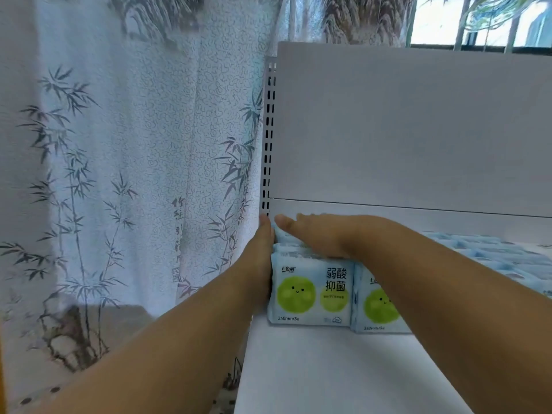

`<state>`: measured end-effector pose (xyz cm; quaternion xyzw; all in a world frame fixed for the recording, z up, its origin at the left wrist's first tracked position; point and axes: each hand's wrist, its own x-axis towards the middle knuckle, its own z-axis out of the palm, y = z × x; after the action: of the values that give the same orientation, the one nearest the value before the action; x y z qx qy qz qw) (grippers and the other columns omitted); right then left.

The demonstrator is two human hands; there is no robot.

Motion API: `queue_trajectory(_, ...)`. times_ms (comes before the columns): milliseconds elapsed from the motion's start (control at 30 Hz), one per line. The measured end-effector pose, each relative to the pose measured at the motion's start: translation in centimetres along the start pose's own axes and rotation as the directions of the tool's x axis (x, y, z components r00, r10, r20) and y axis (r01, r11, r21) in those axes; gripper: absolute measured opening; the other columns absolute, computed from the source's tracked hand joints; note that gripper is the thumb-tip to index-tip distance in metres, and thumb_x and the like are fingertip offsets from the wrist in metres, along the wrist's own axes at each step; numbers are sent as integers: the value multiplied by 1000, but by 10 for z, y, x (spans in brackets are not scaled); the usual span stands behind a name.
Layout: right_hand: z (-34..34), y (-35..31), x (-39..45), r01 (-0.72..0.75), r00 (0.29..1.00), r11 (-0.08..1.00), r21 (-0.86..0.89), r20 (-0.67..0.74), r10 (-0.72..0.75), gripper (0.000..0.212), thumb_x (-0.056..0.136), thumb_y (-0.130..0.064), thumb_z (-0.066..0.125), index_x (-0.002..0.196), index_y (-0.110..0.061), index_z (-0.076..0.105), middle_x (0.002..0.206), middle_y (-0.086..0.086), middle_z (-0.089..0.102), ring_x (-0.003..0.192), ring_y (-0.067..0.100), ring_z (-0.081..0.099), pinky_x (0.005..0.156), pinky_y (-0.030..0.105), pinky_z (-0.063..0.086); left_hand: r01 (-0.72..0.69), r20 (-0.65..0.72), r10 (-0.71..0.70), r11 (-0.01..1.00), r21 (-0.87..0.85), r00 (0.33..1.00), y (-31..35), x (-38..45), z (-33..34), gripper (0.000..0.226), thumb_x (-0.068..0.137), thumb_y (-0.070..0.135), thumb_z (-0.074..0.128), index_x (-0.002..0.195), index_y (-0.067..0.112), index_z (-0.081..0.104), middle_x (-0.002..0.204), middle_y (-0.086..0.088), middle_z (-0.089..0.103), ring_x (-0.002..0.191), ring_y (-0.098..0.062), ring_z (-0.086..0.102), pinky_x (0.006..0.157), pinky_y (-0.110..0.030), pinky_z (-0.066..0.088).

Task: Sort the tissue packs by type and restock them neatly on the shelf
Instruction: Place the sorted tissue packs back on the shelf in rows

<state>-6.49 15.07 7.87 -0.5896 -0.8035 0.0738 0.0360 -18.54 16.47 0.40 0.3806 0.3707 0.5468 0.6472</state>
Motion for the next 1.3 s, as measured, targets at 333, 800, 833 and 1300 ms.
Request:
queue_trajectory(333, 3, -6, 18, -132, 988, 967, 217, 105, 111, 87, 91, -75, 7, 150, -19, 38, 157, 11, 34, 143, 28, 34, 116, 44, 19, 44, 3, -44, 990, -131, 999, -3, -3, 5, 69, 87, 77, 30, 93, 17, 63, 77, -16, 74, 95, -33, 65, 87, -43, 49)
queue_trajectory(800, 10, -7, 41, -95, 992, 966, 242, 104, 71, 76, 98, -65, 6, 146, -21, 45, 158, 11, 32, 144, 28, 31, 117, 45, 16, 66, -58, -72, 992, -105, 996, 7, 1, 8, 85, 91, 75, 24, 144, 12, 44, 120, -18, 63, 107, -35, 61, 84, -44, 45)
queue_trajectory(833, 11, -8, 42, -90, 993, 969, 228, 91, 71, 77, 98, -65, 5, 148, -20, 43, 158, 11, 32, 145, 28, 30, 118, 46, 15, 58, -55, -64, 994, -98, 996, 9, -1, 11, 87, 91, 75, 23, 146, 11, 42, 127, -20, 59, 112, -36, 60, 83, -43, 46)
queue_trajectory(1300, 9, -11, 41, -119, 992, 973, 199, 65, 108, 73, 100, -62, 8, 150, -18, 38, 160, 11, 26, 147, 28, 25, 117, 45, 16, -28, -122, 19, 997, -72, 992, 10, -2, 14, 71, 99, 61, 22, 146, 11, 43, 130, -17, 61, 111, -28, 61, 61, -27, 54)
